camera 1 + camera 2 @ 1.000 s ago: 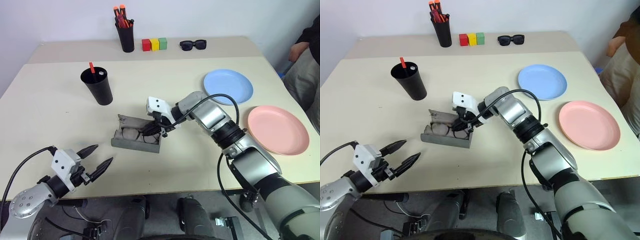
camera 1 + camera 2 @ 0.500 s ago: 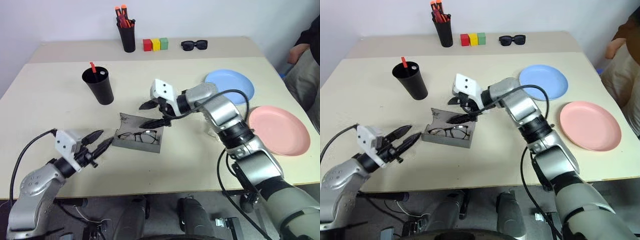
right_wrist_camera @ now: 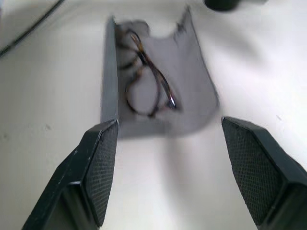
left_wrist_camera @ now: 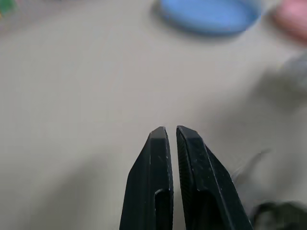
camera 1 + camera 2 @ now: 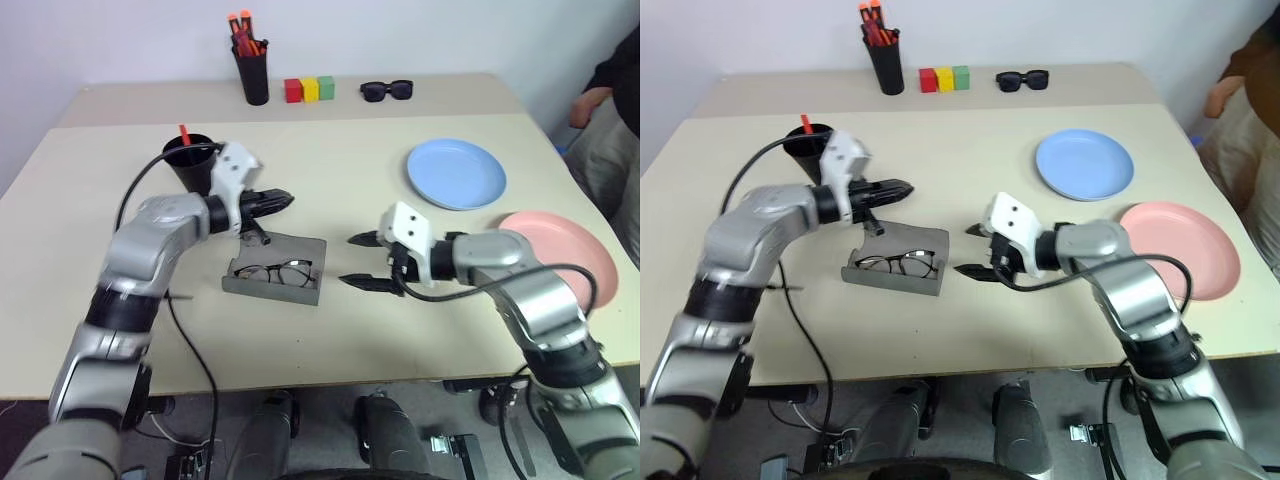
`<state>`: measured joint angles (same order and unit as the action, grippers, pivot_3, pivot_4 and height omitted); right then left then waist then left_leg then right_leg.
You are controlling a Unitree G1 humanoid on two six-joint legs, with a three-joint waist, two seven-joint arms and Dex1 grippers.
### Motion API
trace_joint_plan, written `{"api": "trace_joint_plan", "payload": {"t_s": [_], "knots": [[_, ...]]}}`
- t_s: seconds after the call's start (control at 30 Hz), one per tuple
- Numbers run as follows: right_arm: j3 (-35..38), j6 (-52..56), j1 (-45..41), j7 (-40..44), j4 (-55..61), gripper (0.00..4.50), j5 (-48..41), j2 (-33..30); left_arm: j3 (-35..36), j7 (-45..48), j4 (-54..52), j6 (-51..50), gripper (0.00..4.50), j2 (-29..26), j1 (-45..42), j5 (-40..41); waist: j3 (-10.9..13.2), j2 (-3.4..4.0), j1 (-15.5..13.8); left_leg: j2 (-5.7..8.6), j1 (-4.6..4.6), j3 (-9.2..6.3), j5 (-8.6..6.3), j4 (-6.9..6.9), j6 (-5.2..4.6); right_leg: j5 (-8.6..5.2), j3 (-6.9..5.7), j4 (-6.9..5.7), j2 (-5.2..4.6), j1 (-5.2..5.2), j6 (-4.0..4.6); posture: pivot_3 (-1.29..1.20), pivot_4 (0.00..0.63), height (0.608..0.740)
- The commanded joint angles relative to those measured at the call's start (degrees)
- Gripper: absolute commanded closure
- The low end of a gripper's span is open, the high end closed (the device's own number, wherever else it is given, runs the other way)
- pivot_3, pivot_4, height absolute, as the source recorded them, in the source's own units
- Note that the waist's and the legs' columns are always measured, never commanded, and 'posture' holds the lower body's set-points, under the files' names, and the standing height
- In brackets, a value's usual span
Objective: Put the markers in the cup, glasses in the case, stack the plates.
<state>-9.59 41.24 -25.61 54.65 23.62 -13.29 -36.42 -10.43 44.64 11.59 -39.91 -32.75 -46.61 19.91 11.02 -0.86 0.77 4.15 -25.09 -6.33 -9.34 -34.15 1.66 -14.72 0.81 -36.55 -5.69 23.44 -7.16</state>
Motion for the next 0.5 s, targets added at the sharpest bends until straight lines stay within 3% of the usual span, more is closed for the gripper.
{"api": "trace_joint_plan", "payload": {"t_s": [0.03,0.23,0.5], "knots": [[2.7,-1.9,2.7,-3.3,5.1,1.04,1.0,-1.7,-1.2,4.8,4.6,-1.6,4.22,0.4,-4.1,-1.0,0.0,-0.03,0.2,-0.02,0.00,0.00,0.00,0.00,0.00,0.00,0.01,0.01,0.00,0.01,-0.01,0.00,0.150,0.740],[4.7,-4.0,6.8,-7.5,6.4,1.04,1.4,-1.9,-5.2,11.0,8.5,-1.1,4.22,-0.6,-4.7,-4.9,0.0,-0.02,0.1,-0.07,-0.02,-0.07,0.00,0.02,0.00,0.00,0.02,0.00,-0.01,0.02,0.00,0.00,0.150,0.740],[4.3,-5.8,5.0,-9.5,3.5,1.04,1.2,-1.3,-4.3,16.9,1.1,-2.8,4.22,-4.6,0.4,-4.2,0.0,-0.03,0.3,-0.10,-0.05,-0.19,0.00,-0.01,0.00,0.00,0.04,0.02,-0.03,0.03,0.01,0.00,0.150,0.740]]}}
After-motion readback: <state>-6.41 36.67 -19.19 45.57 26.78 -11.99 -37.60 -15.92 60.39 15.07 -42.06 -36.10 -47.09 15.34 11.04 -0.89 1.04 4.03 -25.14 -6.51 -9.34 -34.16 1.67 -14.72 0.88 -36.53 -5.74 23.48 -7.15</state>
